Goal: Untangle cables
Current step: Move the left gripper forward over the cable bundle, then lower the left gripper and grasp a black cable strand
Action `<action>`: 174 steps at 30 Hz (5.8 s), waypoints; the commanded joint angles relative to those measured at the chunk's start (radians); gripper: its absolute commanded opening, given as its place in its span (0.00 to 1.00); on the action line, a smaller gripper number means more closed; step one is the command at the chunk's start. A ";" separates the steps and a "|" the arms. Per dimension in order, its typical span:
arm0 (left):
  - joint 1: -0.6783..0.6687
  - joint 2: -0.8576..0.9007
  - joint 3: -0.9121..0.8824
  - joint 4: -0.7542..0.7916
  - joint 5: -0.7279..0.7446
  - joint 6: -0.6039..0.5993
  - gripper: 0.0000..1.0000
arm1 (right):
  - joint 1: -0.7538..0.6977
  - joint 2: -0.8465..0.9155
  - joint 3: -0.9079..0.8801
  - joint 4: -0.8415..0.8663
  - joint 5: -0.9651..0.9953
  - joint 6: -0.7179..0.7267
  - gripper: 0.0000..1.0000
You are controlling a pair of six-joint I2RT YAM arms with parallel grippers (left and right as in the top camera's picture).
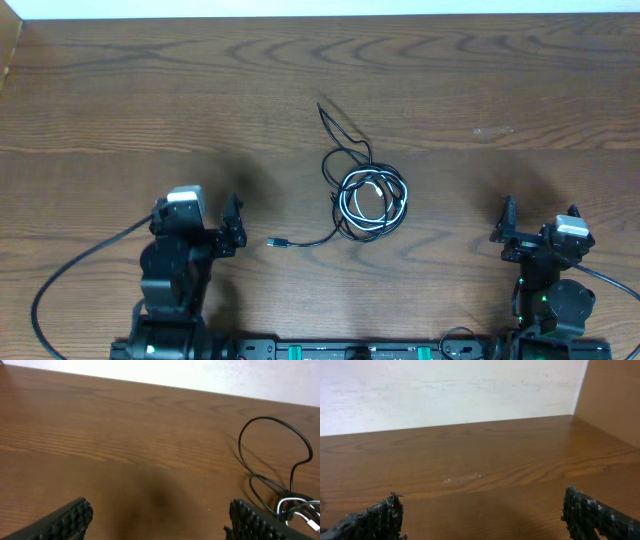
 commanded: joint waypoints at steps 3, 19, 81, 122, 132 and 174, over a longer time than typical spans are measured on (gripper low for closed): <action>0.005 0.120 0.135 -0.069 0.005 -0.009 0.88 | 0.005 -0.007 -0.002 -0.005 -0.006 -0.015 0.99; 0.004 0.424 0.434 -0.312 0.212 0.074 0.88 | 0.005 -0.007 -0.002 -0.005 -0.006 -0.015 0.99; -0.294 0.866 0.743 -0.420 0.346 0.103 0.88 | 0.005 -0.007 -0.002 -0.005 -0.006 -0.015 0.99; -0.417 1.086 0.743 -0.016 0.072 -0.469 0.88 | 0.005 -0.007 -0.002 -0.005 -0.006 -0.015 0.99; -0.417 1.107 0.743 -0.023 0.072 -0.468 0.88 | 0.005 -0.007 -0.002 -0.005 -0.006 -0.015 0.99; -0.417 1.339 0.742 0.262 0.064 -0.570 0.89 | 0.005 -0.007 -0.002 -0.005 -0.006 -0.015 0.99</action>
